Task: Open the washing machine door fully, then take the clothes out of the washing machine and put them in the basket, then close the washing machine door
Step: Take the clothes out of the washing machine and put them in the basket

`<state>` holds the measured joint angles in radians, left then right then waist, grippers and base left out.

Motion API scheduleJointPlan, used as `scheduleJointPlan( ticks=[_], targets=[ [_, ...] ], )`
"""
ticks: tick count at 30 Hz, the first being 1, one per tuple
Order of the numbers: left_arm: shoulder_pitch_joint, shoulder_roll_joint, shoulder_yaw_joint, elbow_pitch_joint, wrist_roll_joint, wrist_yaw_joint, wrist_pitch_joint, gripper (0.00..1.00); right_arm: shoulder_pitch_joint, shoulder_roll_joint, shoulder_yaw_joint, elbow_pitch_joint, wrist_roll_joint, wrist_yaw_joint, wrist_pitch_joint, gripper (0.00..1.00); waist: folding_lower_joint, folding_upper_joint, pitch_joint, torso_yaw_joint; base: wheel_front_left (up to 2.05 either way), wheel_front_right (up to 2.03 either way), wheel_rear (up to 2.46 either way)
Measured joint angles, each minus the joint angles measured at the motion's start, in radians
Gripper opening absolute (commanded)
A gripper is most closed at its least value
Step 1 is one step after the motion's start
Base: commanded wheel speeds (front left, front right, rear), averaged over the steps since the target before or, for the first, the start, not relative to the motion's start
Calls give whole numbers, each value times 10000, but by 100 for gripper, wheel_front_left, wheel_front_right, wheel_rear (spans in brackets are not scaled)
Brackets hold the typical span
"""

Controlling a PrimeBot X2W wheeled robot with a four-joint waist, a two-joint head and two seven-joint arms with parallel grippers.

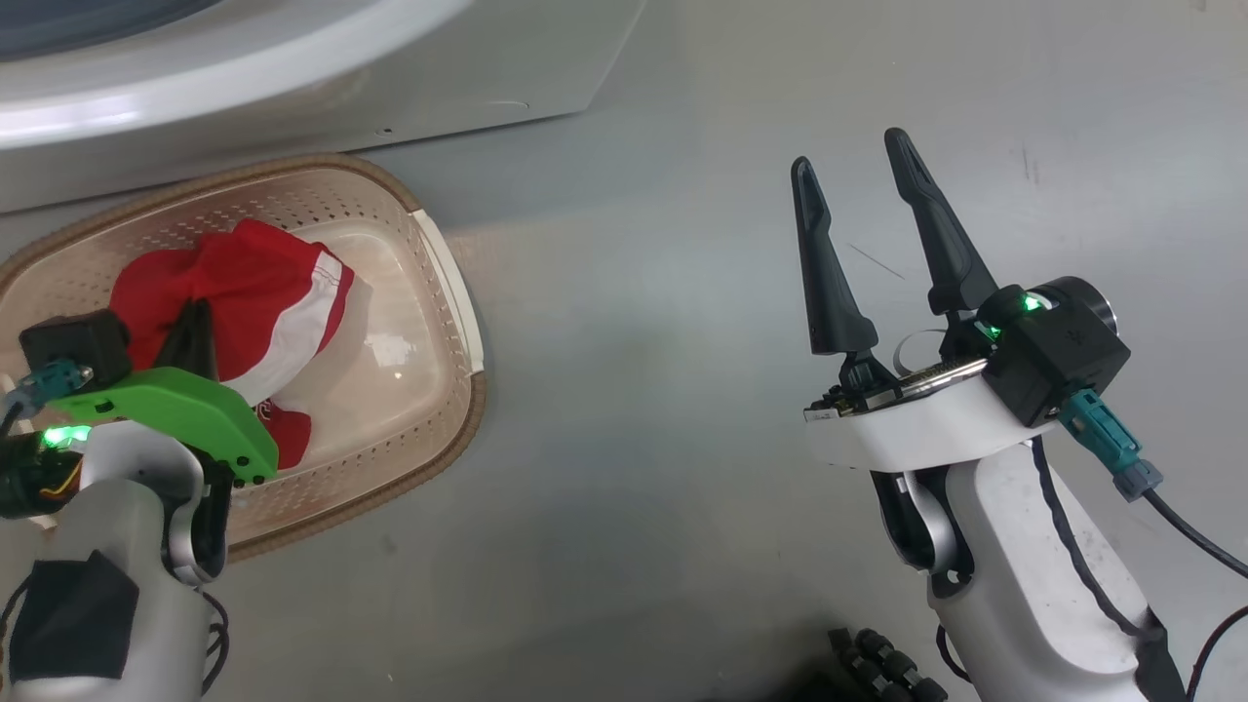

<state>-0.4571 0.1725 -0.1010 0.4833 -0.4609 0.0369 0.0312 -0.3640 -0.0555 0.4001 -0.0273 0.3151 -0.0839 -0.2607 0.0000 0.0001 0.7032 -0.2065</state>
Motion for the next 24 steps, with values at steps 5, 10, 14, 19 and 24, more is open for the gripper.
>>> scheduleJointPlan(
  ticks=[5,10,14,19,24],
  targets=[
    [-583,-100,52,961,-125,-4,123,0,-229,2,-10,-36,0,-69,0,100,0,0,509,-156,0,0,0],
    [-1064,-240,155,1835,-182,-2,132,0,-430,2,-29,-35,2,-84,0,100,1,0,860,-242,0,0,0],
    [-1305,-307,190,2395,-257,4,161,0,-502,0,-13,-10,0,-157,0,100,1,0,946,-233,0,0,0],
    [-1808,-332,132,3055,-257,-134,56,0,-632,2,13,82,0,-159,0,100,1,0,914,-156,0,0,0],
    [-1880,-437,23,3655,-255,-339,-73,48,-635,0,61,305,0,-163,0,100,1,0,713,-87,0,0,0]
  ],
)
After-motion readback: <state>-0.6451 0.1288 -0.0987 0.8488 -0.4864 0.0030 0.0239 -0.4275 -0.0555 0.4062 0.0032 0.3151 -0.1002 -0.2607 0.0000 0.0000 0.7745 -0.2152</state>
